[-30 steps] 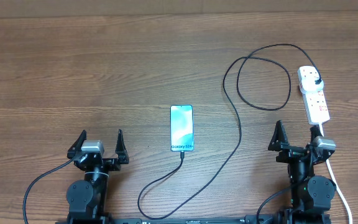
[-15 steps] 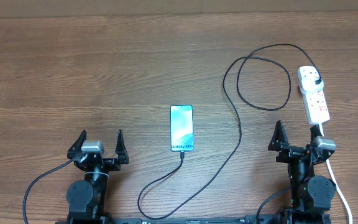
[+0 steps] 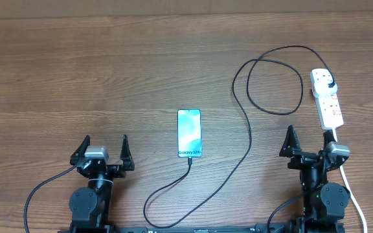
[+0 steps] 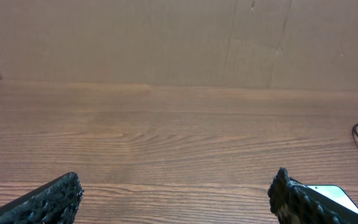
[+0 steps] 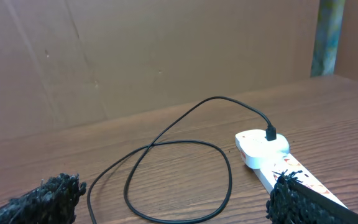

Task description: Plug charger to phone and switch on socket

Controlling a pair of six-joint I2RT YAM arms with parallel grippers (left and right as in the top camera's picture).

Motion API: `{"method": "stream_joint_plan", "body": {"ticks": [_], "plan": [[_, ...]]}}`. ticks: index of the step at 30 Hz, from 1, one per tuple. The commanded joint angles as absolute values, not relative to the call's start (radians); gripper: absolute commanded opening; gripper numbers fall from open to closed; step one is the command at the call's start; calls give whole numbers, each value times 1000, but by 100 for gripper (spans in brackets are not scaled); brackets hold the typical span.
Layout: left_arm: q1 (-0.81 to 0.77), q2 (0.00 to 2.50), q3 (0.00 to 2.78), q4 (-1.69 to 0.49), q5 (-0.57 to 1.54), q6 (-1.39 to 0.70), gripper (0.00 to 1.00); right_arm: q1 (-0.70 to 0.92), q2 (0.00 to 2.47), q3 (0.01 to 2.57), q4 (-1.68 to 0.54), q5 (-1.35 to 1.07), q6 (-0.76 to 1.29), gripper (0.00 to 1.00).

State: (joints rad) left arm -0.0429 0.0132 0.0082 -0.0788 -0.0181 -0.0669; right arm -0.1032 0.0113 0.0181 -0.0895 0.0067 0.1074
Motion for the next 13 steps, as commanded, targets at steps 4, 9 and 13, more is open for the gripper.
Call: {"method": "stream_joint_plan", "body": {"ticks": [4, 9, 13], "plan": [[-33, 4, 5, -78, -10, -56, 99, -98, 3, 8, -84, 6, 103, 100], [-33, 4, 5, -78, -10, -56, 100, -98, 3, 8, -84, 6, 103, 100], [-33, 4, 5, -78, -10, -56, 99, -98, 3, 8, -84, 6, 103, 100]]}}
